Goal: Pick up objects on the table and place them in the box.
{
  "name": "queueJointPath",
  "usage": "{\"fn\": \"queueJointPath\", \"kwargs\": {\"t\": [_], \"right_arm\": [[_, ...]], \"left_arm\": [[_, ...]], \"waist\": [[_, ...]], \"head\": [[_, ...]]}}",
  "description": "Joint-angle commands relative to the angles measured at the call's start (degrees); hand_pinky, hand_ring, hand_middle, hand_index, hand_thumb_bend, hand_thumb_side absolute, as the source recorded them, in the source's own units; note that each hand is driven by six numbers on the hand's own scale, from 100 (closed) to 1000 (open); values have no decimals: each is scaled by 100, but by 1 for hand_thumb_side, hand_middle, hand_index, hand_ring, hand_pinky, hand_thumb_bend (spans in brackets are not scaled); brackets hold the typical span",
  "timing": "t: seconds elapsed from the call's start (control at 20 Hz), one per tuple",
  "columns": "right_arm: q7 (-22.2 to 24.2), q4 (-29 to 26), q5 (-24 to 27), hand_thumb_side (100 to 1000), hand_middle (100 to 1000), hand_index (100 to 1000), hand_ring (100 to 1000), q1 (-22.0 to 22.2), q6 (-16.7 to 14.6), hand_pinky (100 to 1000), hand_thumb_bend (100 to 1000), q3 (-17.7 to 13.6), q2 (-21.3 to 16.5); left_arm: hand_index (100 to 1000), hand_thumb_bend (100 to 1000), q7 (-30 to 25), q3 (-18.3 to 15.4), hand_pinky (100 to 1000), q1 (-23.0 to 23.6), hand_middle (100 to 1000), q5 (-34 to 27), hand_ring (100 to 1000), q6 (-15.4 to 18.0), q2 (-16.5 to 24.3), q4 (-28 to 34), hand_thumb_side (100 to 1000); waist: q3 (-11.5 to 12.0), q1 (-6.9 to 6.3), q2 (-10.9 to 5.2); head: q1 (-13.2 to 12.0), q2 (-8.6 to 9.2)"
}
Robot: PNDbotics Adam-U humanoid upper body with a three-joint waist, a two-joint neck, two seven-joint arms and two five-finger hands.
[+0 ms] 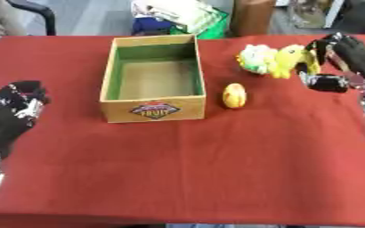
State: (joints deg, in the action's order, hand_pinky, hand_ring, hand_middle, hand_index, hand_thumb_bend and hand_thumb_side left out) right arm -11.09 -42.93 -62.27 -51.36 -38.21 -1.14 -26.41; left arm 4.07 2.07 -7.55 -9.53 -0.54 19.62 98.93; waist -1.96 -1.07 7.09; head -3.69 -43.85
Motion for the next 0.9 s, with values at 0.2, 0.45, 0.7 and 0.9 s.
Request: {"fn": "queueJointPath", "kwargs": {"t": [0.2, 0.45, 0.7, 0.9], "right_arm": [[547, -192, 503, 294, 305, 419, 508, -539, -50, 322, 100, 112, 224], [839, -133, 555, 300, 317, 433, 521, -836, -101, 344, 100, 140, 533], [981, 14, 393, 311, 334, 450, 533, -1016, -128, 362, 100, 114, 825], [1009, 133, 246, 323, 352, 465, 543, -1082, -153, 382, 100, 109, 981]], "left_arm": [[721, 167, -44, 37, 798, -70, 604, 1, 625, 1, 48, 102, 217], [721, 167, -83, 78, 798, -146, 604, -15, 625, -5, 31, 118, 217], [721, 167, -142, 139, 798, -247, 604, -35, 625, -16, 16, 133, 215], [720, 166, -181, 179, 797, -321, 604, -48, 625, -19, 16, 151, 214]], "waist": [[79, -15, -86], [275, -26, -34], [452, -21, 11], [592, -11, 44]], "head": [[80, -27], [198, -27], [316, -27], [391, -27]]}}
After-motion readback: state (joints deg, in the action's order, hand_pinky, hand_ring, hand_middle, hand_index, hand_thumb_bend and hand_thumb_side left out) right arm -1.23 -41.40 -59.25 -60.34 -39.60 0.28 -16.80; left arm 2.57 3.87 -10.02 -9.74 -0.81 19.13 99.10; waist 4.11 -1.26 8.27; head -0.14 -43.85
